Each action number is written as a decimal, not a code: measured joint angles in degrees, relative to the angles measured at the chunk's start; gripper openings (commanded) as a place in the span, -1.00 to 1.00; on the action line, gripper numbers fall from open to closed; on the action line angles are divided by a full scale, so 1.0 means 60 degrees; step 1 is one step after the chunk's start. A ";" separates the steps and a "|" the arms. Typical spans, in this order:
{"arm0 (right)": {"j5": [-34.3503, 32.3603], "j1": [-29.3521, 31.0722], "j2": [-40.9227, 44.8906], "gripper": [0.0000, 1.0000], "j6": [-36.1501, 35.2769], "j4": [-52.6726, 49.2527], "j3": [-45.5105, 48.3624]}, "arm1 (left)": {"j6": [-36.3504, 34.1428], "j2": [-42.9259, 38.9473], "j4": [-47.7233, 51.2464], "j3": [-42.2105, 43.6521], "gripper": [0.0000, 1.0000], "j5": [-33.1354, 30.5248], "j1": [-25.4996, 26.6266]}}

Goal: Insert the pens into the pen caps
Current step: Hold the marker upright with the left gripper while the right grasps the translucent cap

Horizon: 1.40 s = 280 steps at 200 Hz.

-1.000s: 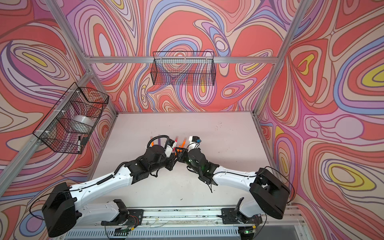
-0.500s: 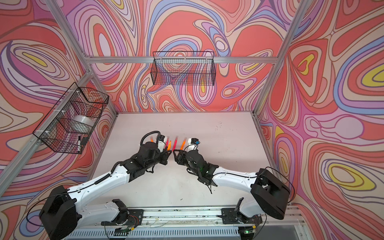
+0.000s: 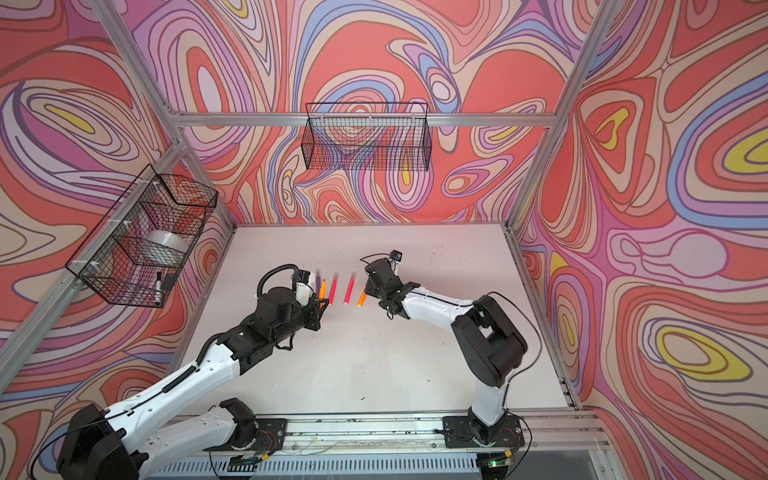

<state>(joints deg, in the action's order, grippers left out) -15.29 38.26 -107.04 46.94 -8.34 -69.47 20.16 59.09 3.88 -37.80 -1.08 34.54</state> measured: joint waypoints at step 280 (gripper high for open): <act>-0.0572 -0.0142 -0.2492 -0.84 -0.0940 -0.2448 -0.2328 | -0.0091 0.0109 0.0106 0.0015 -1.00 0.0430 0.0000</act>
<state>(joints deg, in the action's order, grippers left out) -18.72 37.41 -121.99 41.30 -23.03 -83.44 19.62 59.75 4.51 -37.71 1.50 34.54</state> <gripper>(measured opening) 0.154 0.169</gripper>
